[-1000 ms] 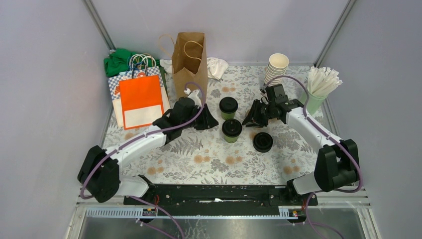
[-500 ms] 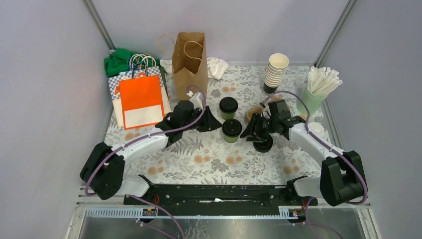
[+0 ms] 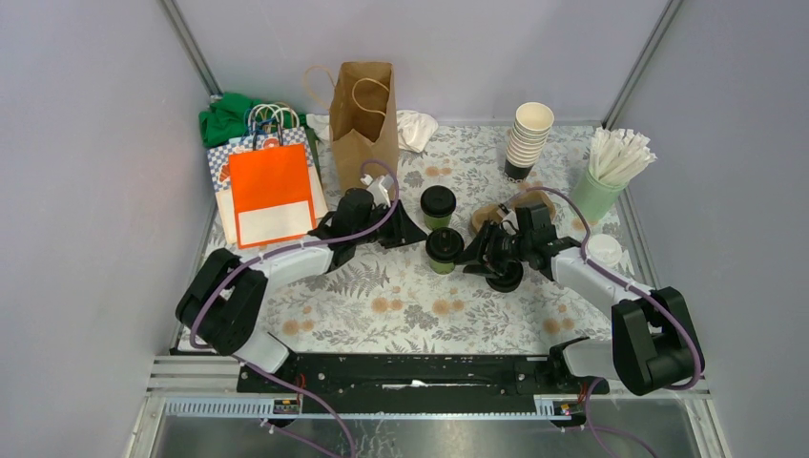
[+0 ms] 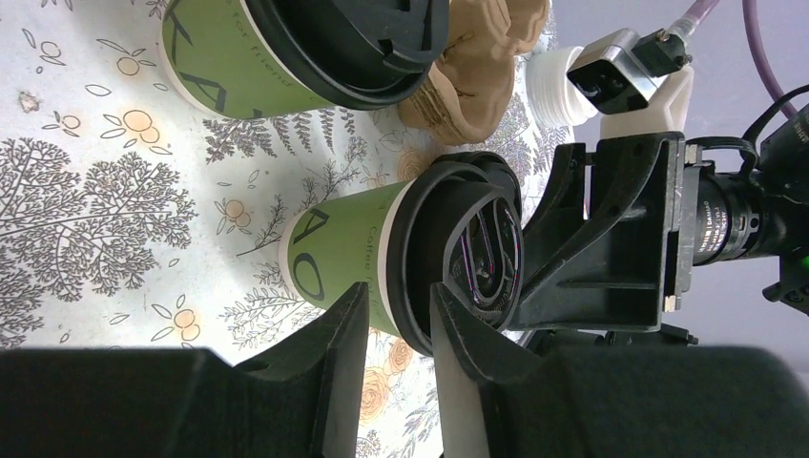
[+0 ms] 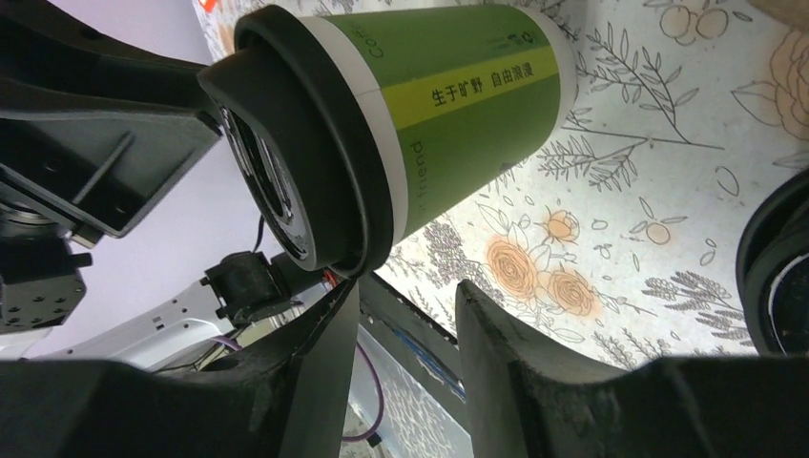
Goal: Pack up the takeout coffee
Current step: Adjust the cup lid on the coffee cup.
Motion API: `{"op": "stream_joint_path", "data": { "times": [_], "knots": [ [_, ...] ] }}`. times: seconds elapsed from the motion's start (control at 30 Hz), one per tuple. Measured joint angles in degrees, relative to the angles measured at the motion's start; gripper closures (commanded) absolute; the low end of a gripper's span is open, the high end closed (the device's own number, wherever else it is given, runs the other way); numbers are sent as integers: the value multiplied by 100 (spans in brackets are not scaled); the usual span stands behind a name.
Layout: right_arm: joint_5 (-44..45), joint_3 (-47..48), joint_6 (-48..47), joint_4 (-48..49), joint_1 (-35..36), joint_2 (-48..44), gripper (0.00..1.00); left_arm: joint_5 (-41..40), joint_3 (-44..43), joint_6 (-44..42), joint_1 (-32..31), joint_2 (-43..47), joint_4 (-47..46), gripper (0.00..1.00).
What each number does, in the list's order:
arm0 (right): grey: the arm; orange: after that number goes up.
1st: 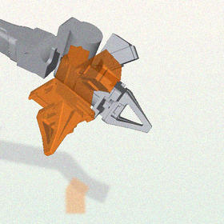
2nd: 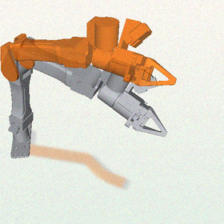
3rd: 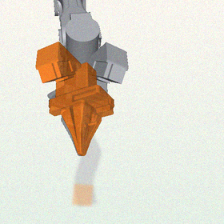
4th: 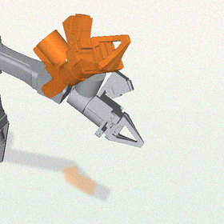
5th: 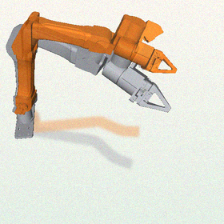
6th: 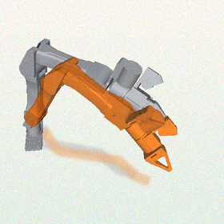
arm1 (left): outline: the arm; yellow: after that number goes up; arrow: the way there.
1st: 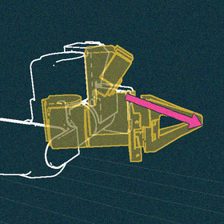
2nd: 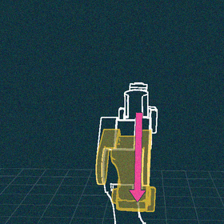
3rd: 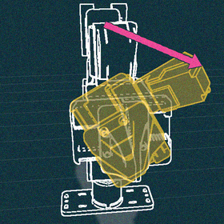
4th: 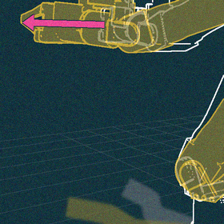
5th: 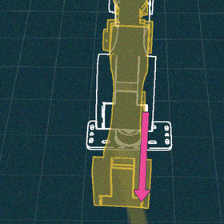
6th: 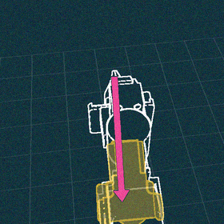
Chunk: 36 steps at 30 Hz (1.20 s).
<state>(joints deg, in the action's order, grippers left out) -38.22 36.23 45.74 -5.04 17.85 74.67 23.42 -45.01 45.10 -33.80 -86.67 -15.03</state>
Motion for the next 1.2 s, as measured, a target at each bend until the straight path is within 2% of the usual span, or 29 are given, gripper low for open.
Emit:
{"op": "stream_joint_path", "data": {
  "times": [0.4,0.73,1.2],
  "knots": [
    [-48,-52,472,697,0,61,52,199,-79,153,31,-345,-264,67],
    [-175,-52,520,837,-2,310,65,227,-118,151,52,-468,-269,70],
    [-428,-173,570,1290,-2,472,70,229,-190,37,55,-533,-264,73]
  ]
}}
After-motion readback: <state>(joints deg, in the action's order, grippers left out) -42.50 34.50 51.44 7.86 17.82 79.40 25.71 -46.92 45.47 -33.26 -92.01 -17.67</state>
